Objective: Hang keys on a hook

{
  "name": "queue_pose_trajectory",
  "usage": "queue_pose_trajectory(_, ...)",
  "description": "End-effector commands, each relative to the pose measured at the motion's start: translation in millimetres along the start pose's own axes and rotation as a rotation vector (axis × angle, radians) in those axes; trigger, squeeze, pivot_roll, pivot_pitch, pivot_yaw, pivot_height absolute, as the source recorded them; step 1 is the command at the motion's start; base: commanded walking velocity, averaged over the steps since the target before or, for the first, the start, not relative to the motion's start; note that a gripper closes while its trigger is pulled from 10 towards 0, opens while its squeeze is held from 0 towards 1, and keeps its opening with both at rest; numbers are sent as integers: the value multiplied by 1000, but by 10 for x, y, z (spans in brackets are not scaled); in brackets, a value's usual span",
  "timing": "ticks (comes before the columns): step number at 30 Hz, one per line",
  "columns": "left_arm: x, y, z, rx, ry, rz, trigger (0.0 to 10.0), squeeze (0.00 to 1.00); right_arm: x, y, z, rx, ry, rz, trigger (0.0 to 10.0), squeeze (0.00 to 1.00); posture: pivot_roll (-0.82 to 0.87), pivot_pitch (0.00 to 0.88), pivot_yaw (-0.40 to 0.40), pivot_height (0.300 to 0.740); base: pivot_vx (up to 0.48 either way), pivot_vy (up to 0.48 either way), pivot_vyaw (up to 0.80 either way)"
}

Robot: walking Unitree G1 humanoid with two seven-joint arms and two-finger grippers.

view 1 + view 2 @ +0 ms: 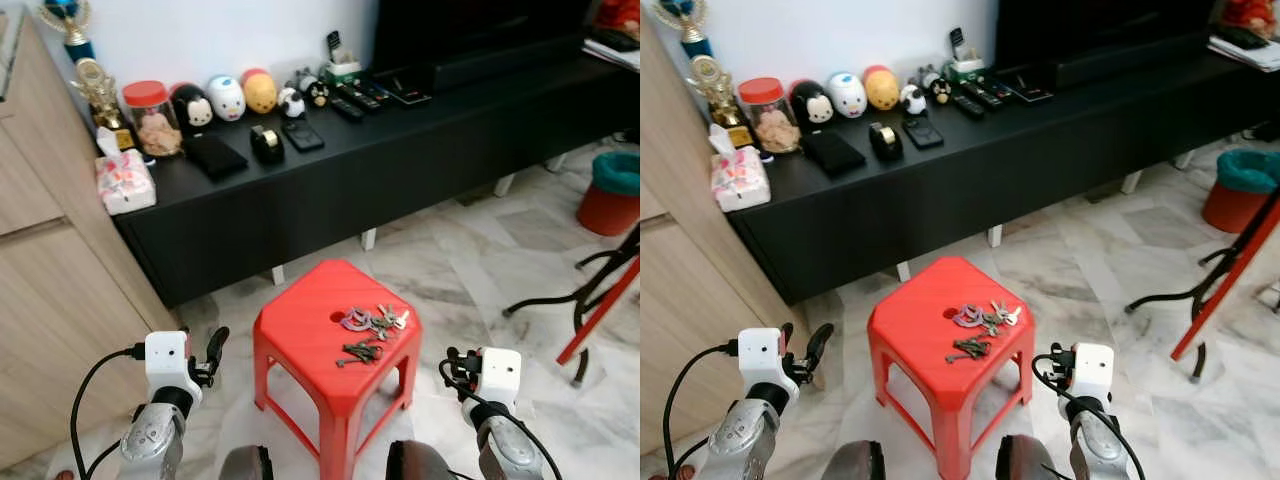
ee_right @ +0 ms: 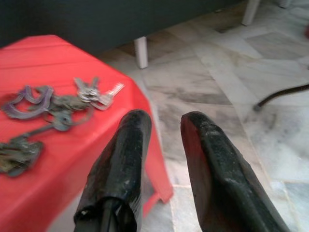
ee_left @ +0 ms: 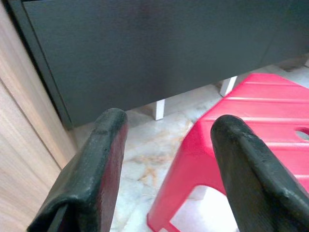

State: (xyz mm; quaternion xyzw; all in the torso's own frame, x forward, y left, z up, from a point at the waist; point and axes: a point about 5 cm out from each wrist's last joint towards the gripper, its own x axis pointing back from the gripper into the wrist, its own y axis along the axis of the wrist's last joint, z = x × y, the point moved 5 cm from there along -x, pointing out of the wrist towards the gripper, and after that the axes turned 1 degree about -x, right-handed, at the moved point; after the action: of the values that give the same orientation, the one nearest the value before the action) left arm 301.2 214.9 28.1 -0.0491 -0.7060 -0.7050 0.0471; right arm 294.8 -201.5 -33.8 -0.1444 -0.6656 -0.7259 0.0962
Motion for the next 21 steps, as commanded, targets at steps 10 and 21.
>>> queue_pose_trajectory(10, 44, -61, 29, -21, -3, 26, 10000, 0, -7, -51, 38, -2, 22, 31, 10000, 0, -27, 0, -17, 596, 24, 0, 0)
queue_pose_trajectory(21, 42, -47, 38, -21, -4, 21, 10000, 0, -12, -49, 57, -7, 26, 29, 10000, 0, -30, 0, -12, 596, 273, 0, 0)
